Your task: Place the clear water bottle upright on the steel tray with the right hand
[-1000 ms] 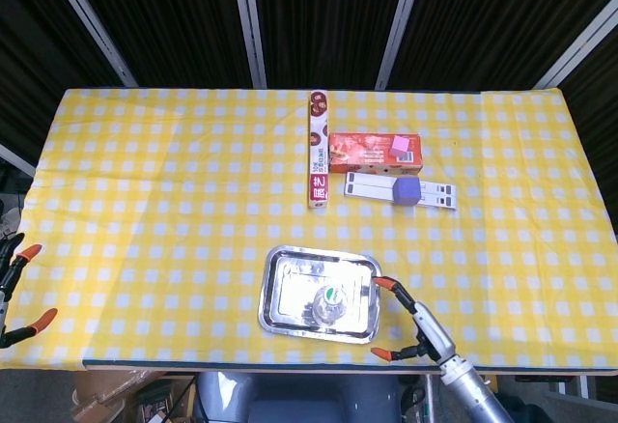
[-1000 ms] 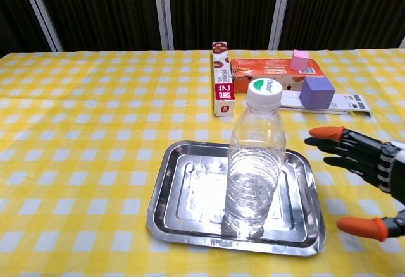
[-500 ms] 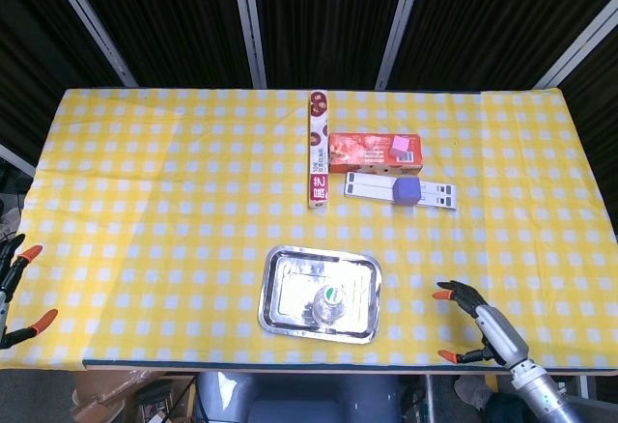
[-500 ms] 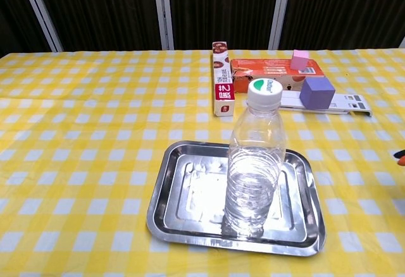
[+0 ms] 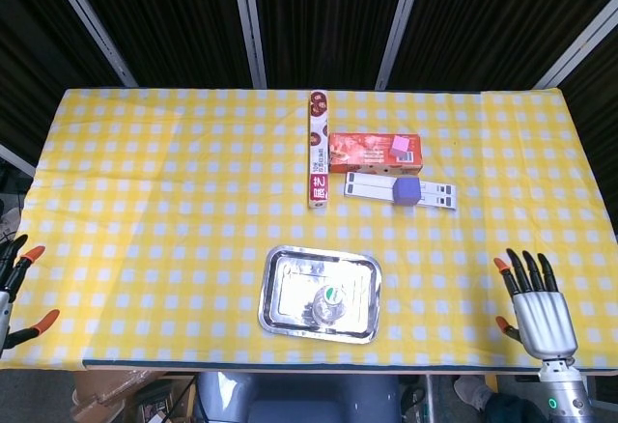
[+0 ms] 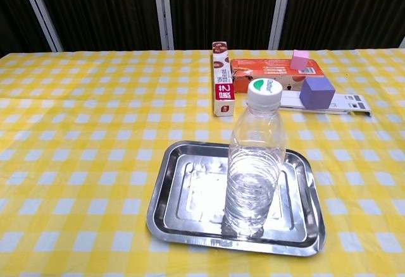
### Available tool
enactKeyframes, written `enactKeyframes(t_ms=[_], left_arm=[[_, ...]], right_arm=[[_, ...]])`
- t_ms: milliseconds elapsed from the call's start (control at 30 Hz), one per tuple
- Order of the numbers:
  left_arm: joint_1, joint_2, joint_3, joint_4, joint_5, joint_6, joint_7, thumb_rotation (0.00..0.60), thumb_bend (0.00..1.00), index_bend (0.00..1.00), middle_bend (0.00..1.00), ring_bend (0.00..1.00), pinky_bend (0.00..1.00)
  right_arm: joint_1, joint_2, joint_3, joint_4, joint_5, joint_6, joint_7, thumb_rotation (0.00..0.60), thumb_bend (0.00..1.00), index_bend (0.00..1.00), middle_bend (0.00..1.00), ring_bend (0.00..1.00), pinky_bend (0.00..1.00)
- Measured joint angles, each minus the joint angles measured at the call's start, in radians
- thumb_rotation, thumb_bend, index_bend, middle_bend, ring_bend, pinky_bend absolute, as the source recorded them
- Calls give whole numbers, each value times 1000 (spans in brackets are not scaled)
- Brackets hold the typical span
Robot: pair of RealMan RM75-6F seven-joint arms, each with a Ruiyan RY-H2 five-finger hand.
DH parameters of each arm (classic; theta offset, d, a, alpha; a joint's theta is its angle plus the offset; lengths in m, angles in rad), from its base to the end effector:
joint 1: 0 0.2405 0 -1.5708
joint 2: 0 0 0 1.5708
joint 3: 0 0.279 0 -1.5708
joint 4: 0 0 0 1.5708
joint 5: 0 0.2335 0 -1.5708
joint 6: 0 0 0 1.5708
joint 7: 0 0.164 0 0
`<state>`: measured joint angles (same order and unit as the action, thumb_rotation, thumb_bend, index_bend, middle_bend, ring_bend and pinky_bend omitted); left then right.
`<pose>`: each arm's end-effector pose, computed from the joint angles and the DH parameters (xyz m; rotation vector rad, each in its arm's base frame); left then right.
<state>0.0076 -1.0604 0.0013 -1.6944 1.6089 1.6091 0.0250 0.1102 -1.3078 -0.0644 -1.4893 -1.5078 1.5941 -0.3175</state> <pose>-0.3247 0.1610 0.1638 -1.3820 -0.8643 -0.9395 -0.3408 -0.1872 0.0906 1.4886 -0.6858 0.7338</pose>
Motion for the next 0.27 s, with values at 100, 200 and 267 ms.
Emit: enactKeyframes(t_ms=[100, 200, 267], left_arm=[[-2, -4, 0, 0, 0, -4, 12, 600, 217, 129, 0, 0, 0], [-5, -7, 0, 0, 0, -9, 23, 600, 217, 129, 0, 0, 0], [-6, -8, 0, 1, 1, -12, 26, 600, 217, 129, 0, 0, 0]], right_arm=[[-26, 3, 7, -32, -1, 27, -66, 600, 193, 76, 18, 0, 0], [-40, 20, 6, -87, 2, 25, -96, 600, 158, 74, 14, 0, 0], [-47, 34, 7, -123, 4, 20, -117, 600, 126, 74, 14, 0, 0]])
